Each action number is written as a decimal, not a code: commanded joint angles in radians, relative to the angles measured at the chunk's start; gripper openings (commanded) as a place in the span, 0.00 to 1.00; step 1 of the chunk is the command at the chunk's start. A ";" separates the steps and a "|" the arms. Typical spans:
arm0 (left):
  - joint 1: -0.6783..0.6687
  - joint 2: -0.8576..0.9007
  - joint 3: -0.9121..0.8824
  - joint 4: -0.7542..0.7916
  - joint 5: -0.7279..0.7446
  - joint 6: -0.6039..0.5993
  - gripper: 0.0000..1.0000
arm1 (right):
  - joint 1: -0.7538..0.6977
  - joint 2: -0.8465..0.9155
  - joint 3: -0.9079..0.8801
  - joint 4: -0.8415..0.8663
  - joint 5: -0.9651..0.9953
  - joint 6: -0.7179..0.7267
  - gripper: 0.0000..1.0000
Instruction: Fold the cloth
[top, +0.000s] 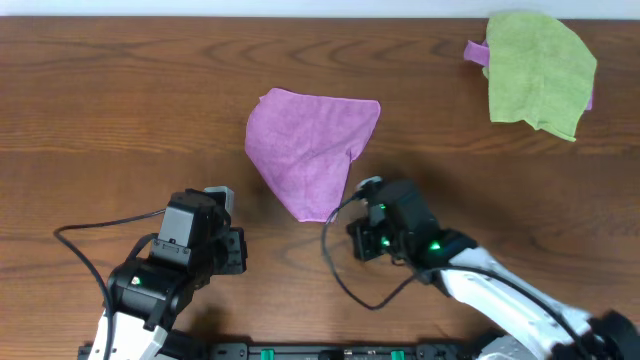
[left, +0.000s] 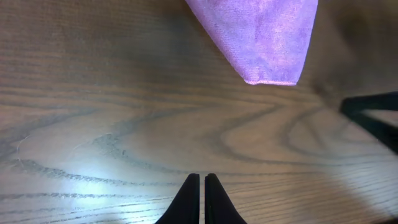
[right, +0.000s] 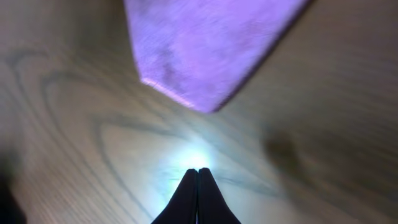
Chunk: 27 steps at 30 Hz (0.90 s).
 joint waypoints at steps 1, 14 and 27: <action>0.006 -0.004 -0.003 -0.004 0.003 -0.012 0.06 | 0.026 0.051 -0.006 0.025 -0.027 0.039 0.01; 0.006 -0.004 -0.003 -0.004 0.000 -0.011 0.06 | 0.006 0.163 -0.005 0.120 0.080 0.008 0.01; 0.006 -0.004 -0.003 -0.004 0.000 -0.011 0.06 | -0.051 0.212 -0.005 0.233 0.106 0.008 0.01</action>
